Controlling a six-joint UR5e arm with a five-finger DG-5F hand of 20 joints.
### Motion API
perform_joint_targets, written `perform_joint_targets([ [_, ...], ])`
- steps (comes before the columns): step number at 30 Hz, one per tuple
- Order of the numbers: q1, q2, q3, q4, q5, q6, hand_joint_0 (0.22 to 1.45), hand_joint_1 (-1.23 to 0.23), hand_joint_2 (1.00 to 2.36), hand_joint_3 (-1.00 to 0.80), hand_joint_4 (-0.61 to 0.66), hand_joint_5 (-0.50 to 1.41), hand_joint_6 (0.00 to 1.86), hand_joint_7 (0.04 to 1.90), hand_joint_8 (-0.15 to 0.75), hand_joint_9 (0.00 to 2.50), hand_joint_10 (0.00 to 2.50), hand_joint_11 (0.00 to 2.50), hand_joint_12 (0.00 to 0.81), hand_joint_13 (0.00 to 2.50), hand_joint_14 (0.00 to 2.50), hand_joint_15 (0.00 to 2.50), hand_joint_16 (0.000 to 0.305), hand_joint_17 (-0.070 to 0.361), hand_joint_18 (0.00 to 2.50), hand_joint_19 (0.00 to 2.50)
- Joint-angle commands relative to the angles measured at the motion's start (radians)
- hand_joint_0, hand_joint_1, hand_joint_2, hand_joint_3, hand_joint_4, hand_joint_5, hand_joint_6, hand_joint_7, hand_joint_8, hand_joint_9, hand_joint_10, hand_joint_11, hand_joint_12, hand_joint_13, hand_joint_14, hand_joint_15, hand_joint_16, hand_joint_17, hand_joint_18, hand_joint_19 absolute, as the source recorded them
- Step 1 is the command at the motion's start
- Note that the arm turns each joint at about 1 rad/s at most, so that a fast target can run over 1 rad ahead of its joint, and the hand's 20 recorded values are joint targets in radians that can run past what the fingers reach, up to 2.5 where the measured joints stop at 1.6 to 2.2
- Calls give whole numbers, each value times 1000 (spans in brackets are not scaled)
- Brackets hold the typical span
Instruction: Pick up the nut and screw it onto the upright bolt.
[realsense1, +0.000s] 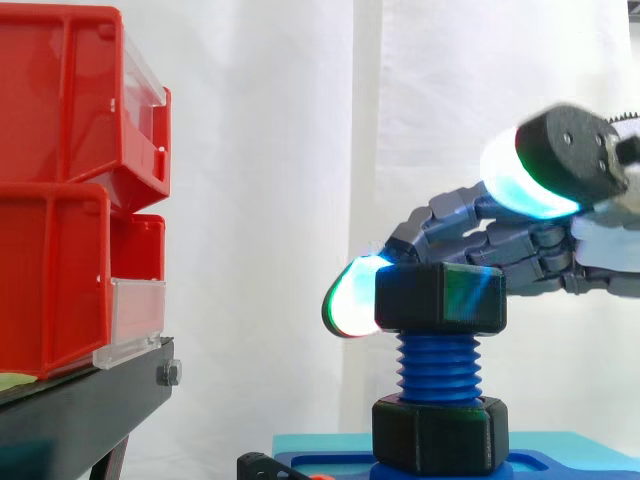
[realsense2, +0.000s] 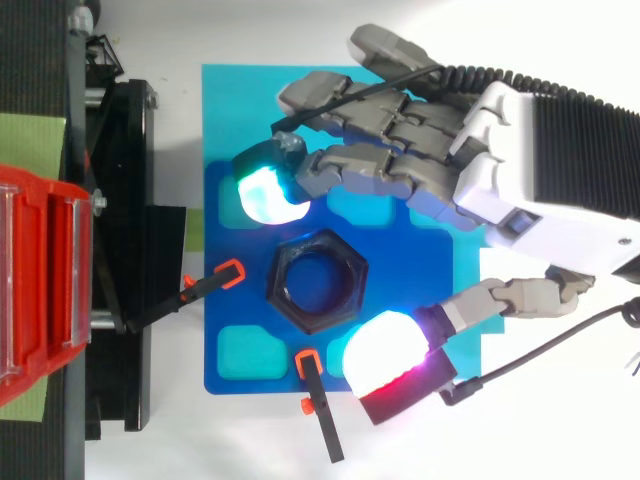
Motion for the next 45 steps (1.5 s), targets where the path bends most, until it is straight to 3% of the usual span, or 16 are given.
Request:
perform_joint_targets([
  [1,-3,0,18,-1,-16,-9,367,-122,1000,-500,176,-257,501,599,267,118,0,0,418,49,0,0,66,149,0,0],
  [6,5,0,50,6,-50,-60,382,-88,1000,-500,159,-250,501,620,263,116,0,0,411,42,0,0,65,146,0,0],
  [20,22,0,49,13,-41,-72,411,-140,1000,-500,157,-204,502,762,273,169,0,0,399,67,0,0,61,138,0,0],
  [39,18,0,49,-27,-44,-72,413,-154,1000,-500,190,-179,502,815,278,191,0,0,396,81,0,0,60,135,0,0],
  [45,15,0,47,-30,-48,-72,414,-158,1000,-500,225,-162,503,919,284,207,0,0,395,91,0,0,58,130,0,0],
])
